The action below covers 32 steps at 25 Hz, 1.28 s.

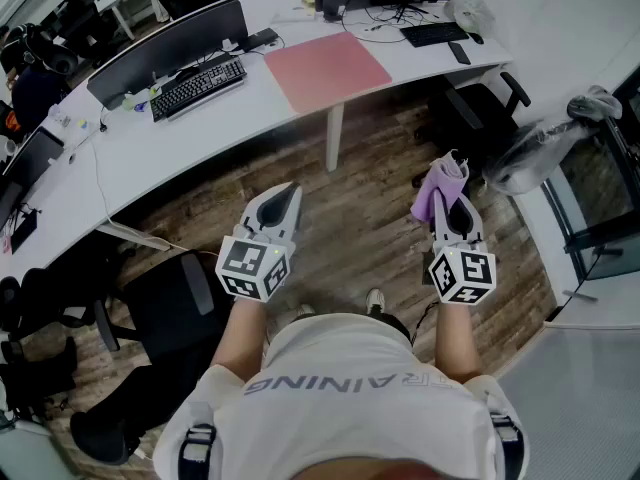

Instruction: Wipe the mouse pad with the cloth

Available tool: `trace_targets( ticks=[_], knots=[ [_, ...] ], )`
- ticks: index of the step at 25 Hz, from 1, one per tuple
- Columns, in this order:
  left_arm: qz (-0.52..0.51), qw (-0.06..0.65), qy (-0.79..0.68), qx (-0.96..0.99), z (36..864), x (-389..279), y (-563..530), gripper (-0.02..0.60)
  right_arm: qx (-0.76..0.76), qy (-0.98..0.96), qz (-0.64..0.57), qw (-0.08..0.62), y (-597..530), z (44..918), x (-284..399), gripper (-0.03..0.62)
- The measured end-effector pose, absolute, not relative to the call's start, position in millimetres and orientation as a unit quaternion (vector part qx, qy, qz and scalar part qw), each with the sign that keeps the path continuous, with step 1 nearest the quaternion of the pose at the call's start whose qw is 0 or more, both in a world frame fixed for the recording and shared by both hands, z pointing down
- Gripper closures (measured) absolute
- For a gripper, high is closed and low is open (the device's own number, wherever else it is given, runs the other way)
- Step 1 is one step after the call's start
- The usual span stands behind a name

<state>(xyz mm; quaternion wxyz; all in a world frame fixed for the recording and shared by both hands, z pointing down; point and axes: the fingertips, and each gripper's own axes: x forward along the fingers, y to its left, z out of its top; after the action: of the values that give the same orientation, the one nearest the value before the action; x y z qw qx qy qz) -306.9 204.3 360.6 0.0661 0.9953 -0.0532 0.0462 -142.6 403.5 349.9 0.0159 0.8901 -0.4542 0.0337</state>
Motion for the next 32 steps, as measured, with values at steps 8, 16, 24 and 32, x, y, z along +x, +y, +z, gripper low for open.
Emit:
trace_targets(
  ticks=[8,16,24,32],
  knots=[
    [0.05,0.07,-0.055,0.995,359.5,-298.6,209.9,0.549,0.887,-0.459,0.036,0.015,406.6,349.6,-135.1,0.496],
    [0.056,0.071,-0.056,0.994,363.7,-293.0,217.1,0.549,0.883,-0.467,0.049,-0.014,412.9,356.2,-130.3,0.496],
    [0.059,0.069,-0.062,0.994,363.5,-285.5,222.9,0.549,0.88,-0.473,0.045,-0.019,417.8,355.1,-118.1,0.494],
    [0.058,0.058,-0.072,0.994,353.0,-252.9,242.4,0.549,0.871,-0.489,0.044,-0.033,433.2,349.7,-81.2,0.494]
  ],
)
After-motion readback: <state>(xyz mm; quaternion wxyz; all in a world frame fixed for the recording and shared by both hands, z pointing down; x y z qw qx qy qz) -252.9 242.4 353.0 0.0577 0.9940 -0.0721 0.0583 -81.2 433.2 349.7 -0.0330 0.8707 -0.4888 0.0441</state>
